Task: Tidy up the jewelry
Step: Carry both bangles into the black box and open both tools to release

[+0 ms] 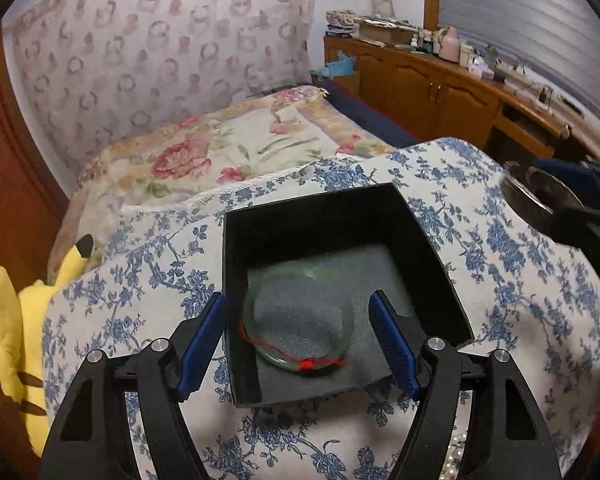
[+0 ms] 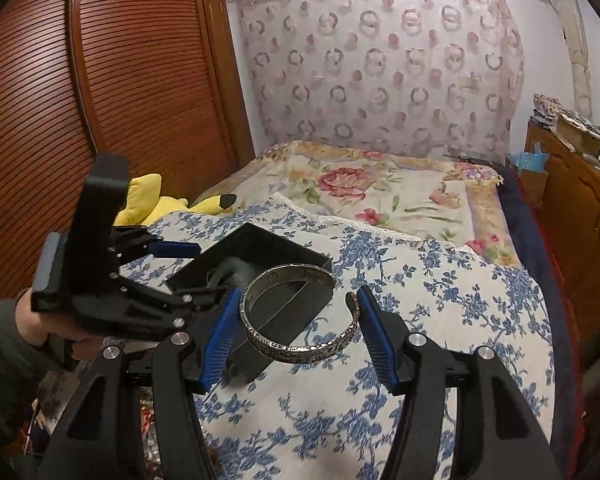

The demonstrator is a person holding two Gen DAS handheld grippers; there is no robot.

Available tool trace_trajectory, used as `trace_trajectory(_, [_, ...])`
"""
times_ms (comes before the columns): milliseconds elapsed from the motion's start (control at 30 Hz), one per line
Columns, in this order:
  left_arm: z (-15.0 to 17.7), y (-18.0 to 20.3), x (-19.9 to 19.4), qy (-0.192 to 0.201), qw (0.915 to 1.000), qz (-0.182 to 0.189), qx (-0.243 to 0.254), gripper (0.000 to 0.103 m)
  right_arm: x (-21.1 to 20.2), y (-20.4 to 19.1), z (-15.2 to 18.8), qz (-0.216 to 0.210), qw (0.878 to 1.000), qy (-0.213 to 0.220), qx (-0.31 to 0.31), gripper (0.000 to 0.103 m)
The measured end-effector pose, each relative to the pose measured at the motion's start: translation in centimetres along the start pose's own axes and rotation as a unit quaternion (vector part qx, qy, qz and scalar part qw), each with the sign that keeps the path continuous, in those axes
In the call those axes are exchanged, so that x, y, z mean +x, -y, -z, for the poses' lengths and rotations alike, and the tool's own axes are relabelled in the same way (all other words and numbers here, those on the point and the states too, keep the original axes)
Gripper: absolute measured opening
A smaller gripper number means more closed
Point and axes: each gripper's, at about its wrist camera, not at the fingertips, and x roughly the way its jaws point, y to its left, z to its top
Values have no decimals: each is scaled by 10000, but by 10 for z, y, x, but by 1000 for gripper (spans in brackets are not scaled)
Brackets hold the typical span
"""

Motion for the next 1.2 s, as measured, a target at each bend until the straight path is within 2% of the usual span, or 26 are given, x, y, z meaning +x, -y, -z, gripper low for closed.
trace_trajectory(100, [0, 4, -2, 1, 9999, -4, 109, 70, 11, 2, -2, -37, 10000, -47, -7, 61])
trace_trajectory(233, [0, -4, -12, 170, 9998, 24, -35, 71, 26, 0, -6, -122, 9999, -75, -86, 61])
trace_trajectory(333, [4, -14, -28, 469, 9986, 62, -235, 81, 37, -7, -10, -174, 9996, -113, -200, 61])
trace_trajectory(600, [26, -52, -69, 1230, 9895, -194, -738, 91, 72, -31, -18, -142, 9969, -338, -693, 61])
trace_trajectory(933, [50, -81, -82, 1332, 9854, -324, -1007, 95, 116, -45, -21, 245, 9904, -744, -1138, 61])
trace_trajectory(1200, [61, -80, -83, 1255, 9864, -242, -1033, 95, 126, -44, -18, 475, 9877, -798, -1254, 62])
